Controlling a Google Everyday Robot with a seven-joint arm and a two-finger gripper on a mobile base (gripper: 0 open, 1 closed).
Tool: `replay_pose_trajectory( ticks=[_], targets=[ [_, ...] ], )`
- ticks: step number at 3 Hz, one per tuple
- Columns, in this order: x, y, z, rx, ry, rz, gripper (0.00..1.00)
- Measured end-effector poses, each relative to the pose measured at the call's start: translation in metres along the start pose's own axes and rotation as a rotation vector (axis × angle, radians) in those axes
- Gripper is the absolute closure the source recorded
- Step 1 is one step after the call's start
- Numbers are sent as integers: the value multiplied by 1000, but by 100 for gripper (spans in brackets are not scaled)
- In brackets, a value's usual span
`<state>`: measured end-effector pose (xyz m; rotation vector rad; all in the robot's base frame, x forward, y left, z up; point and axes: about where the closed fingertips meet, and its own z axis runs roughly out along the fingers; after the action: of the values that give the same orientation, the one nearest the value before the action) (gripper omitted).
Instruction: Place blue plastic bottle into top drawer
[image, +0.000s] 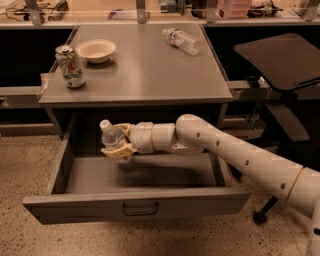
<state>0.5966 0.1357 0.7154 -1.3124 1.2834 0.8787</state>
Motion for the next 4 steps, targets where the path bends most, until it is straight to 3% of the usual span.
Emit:
replay_pose_trajectory(
  ticks=[1, 2, 3, 4],
  targets=[
    [7, -6, 4, -10, -37, 9, 58],
    [7, -9, 11, -2, -137, 11, 34],
    [9, -8, 15, -5, -154, 11, 11],
    [9, -8, 15, -5, -154, 11, 0]
  ],
)
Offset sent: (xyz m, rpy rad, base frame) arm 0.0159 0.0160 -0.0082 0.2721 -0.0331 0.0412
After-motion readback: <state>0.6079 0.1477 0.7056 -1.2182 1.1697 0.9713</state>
